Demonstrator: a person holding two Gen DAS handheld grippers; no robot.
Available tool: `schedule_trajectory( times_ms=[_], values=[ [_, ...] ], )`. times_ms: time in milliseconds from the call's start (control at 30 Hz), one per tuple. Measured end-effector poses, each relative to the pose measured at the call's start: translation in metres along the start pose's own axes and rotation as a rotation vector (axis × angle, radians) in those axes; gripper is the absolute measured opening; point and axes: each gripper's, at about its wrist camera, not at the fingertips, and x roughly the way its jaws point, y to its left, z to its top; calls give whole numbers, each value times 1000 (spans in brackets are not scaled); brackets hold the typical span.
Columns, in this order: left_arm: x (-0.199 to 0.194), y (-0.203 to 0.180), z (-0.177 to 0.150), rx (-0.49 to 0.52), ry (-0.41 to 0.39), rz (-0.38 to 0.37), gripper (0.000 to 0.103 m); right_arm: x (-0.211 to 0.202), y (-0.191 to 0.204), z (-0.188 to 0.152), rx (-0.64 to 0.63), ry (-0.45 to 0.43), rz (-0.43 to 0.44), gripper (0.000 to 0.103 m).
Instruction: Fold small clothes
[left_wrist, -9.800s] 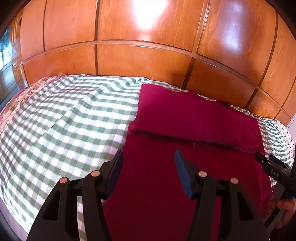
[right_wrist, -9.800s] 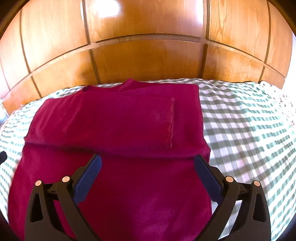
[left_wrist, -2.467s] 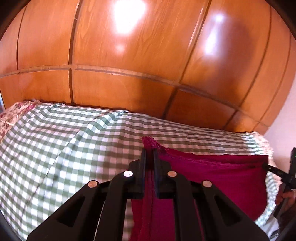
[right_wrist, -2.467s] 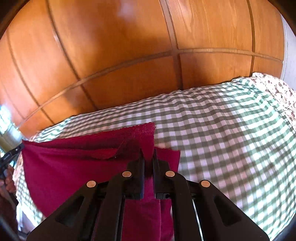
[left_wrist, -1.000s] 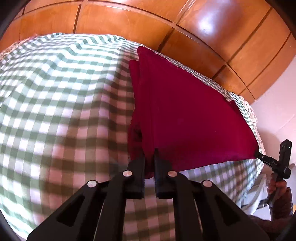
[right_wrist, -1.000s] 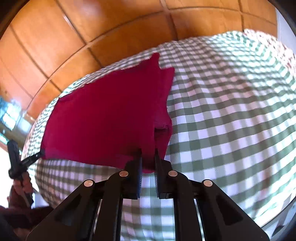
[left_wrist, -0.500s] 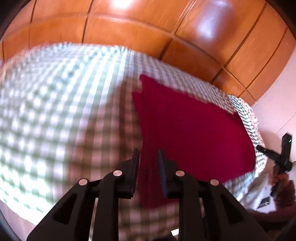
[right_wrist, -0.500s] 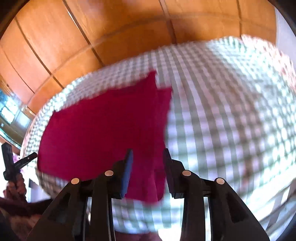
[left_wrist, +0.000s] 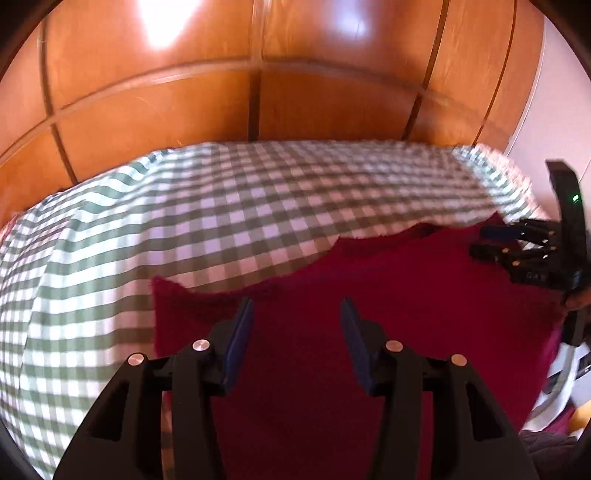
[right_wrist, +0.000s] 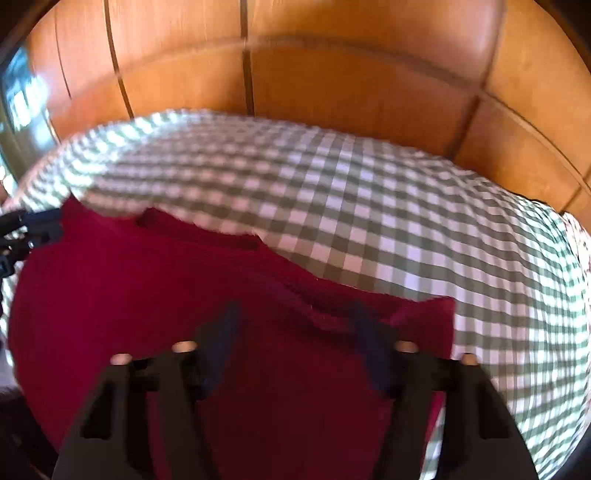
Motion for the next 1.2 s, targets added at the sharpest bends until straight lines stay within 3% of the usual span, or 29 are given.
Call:
schedule_trajectory(
  times_ms=[33,67,100,400,500,600,667,833,867,933,1000,1200],
  values=[
    [8,-1,0,4,24,-3,32,8,0,0,-7,27,18,36],
    [15,-1,-1,8,47,-13,18,12,0,-2,-10,38,31,13],
    [20,-2,-4,16,60,-3,1,13,1,-4,-17,42,25,2],
    [-24,4,1,-78,-146,47,0,-41,4,7,6,-158,-38,2],
    [-6,3,12,-89,-127,88,0,-25,5,18,2,-145,-70,2],
    [25,6,6,-98,-43,130,0,13,4,17,32,-70,-99,2],
    [42,11,0,-110,1,138,0,38,-2,9,93,-17,-74,2],
    [34,22,0,-179,-1,128,3,38,-10,2,155,-65,-33,3],
    [28,23,-1,-185,-7,143,3,37,-12,2,165,-63,-22,6],
    [11,28,-6,-210,-30,163,21,30,-16,3,186,-63,-32,23],
    [-10,40,-15,-266,-59,163,24,16,-19,0,228,-91,-38,76],
    [-52,83,-57,-415,-74,187,26,-26,13,-2,203,-184,-14,78]
  ],
)
